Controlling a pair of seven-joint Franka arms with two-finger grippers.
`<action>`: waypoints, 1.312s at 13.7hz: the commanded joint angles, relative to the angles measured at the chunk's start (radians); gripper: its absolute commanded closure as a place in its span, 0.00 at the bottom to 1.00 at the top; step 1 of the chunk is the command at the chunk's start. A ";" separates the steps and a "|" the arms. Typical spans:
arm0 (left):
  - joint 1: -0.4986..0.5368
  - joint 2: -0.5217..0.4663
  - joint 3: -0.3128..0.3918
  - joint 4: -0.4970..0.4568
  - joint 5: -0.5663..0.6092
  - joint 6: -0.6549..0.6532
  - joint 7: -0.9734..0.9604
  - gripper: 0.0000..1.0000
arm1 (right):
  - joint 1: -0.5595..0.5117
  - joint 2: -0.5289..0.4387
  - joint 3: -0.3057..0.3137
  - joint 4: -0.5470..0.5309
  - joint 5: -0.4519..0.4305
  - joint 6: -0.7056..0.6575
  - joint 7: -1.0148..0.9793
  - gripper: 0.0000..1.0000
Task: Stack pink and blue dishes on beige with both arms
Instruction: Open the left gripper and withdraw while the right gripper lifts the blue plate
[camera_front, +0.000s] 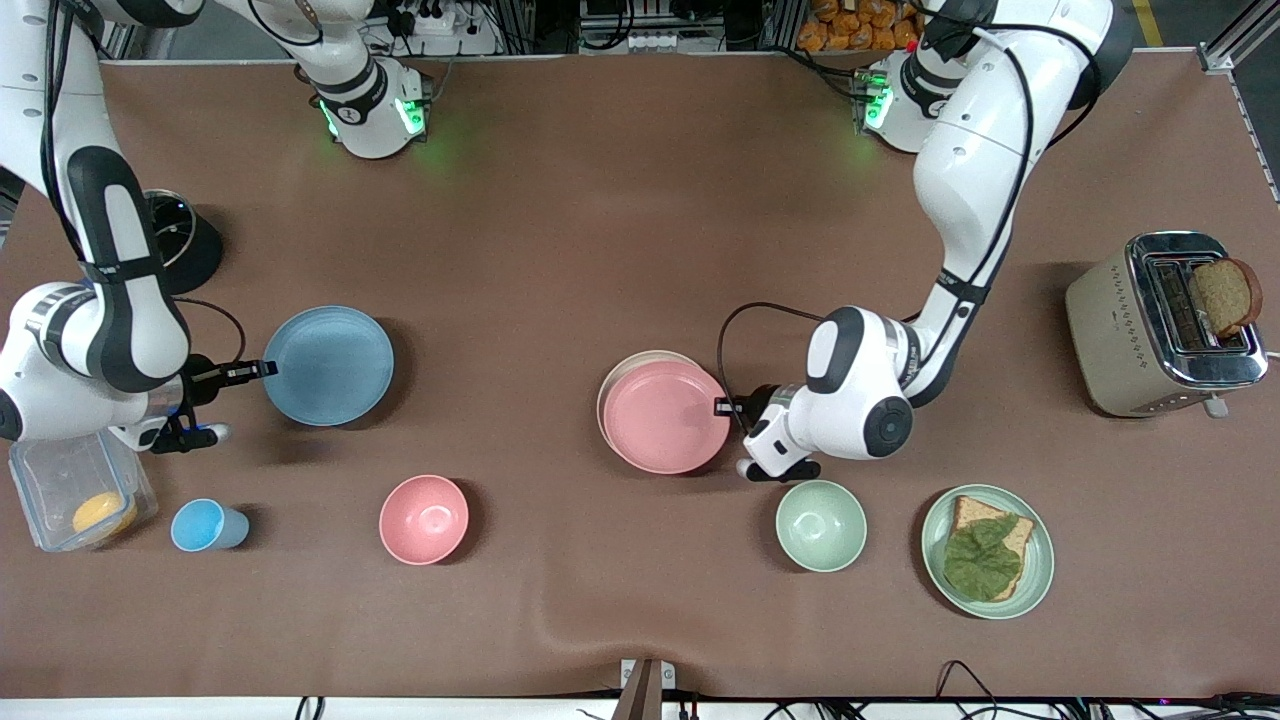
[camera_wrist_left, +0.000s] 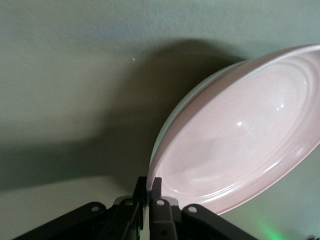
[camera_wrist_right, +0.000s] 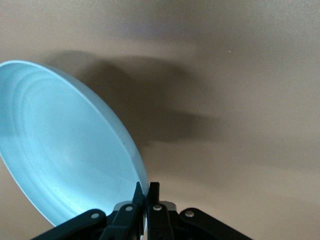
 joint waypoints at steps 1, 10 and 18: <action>-0.012 0.012 0.007 0.025 -0.027 0.002 0.004 0.45 | 0.034 -0.005 -0.003 0.050 0.009 -0.071 0.071 1.00; 0.058 -0.212 0.021 0.020 0.224 -0.081 0.009 0.00 | 0.307 0.001 0.000 0.163 0.090 -0.140 0.405 1.00; 0.314 -0.405 0.022 0.020 0.479 -0.154 0.009 0.00 | 0.621 0.062 0.000 0.209 0.288 0.042 0.628 1.00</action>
